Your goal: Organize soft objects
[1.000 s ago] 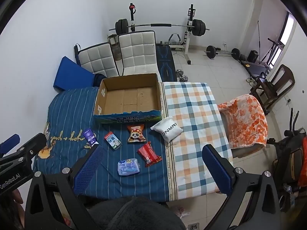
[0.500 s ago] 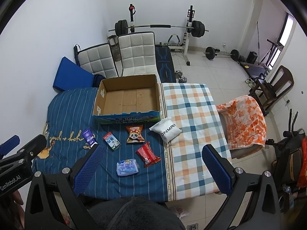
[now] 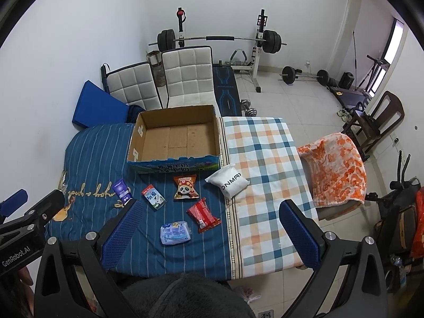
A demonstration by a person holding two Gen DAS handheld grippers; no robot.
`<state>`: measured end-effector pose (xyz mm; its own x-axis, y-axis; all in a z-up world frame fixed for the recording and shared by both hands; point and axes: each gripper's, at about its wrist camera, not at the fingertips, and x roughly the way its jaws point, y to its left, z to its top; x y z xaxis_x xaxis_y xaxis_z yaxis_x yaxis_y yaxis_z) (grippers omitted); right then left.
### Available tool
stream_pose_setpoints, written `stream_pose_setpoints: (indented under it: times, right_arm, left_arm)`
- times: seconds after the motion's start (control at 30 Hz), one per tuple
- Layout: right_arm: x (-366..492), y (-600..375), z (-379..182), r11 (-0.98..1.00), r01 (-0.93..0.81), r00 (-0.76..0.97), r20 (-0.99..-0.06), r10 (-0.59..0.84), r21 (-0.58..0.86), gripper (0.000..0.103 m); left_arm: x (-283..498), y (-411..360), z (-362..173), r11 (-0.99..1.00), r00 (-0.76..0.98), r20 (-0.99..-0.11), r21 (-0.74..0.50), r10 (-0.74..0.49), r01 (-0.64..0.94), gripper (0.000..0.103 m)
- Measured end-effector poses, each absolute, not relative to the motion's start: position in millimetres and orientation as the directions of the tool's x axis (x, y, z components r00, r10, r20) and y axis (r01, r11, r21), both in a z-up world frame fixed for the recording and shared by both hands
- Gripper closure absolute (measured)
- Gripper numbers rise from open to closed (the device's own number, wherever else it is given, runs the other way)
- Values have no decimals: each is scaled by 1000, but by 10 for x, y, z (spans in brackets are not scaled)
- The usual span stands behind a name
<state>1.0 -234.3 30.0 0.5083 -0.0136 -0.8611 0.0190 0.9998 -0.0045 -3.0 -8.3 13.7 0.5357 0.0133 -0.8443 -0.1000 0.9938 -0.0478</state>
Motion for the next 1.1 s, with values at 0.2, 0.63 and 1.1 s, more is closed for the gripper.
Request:
stream_pose_setpoints:
  times: [0.2,0.63,1.1]
  right_arm:
    - [7,-2324,364,1000,20,508,-861,-15,-6,0]
    - [16,-2274,420,1000,22,513,-858,-23,-14,0]
    - [-92,-2209,404,999,28,531,-846,-38,-27,0]
  left_arm:
    - [-24,-86,138,994,534,-845,-49,12,-100,0]
    - [-41,-84,129,994,538,-843,-51,10,-99,0]
    - [-58,-80,163,994,541,-841,-59,2,-96,0]
